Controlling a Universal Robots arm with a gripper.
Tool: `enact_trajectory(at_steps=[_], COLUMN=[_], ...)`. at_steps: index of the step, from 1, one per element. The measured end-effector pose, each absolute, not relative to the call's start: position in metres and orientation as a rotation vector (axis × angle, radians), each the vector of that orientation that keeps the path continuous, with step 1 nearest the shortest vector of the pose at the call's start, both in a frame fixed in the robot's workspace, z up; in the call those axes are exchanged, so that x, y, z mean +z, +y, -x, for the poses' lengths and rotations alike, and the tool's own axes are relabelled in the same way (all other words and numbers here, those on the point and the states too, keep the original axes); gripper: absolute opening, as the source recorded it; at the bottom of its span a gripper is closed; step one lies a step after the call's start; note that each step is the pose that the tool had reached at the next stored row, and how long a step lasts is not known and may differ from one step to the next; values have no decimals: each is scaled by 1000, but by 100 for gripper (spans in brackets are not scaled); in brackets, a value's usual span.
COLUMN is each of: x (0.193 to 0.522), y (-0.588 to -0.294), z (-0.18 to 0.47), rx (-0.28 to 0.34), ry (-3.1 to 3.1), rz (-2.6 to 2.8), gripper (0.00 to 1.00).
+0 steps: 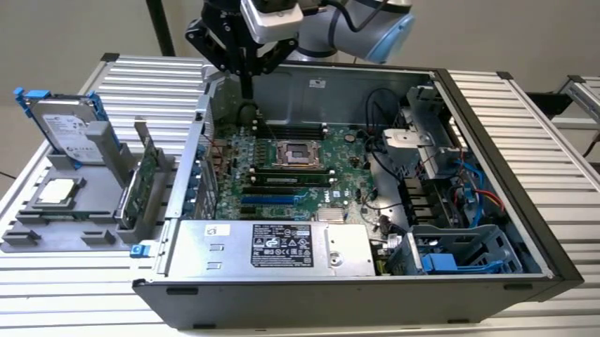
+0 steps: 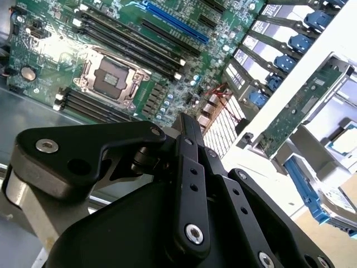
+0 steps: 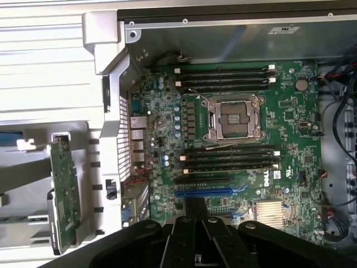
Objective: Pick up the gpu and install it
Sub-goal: 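Reach for the gpu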
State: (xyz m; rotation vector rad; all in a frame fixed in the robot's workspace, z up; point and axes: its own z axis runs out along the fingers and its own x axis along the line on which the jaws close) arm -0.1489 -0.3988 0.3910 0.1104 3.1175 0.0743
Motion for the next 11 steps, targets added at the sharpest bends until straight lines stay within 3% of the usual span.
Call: enact_trajectory(at_steps=[11], x=[391], y=[-399], z=[155], rx=[74], ry=[3117], rz=[-110], gripper=[0])
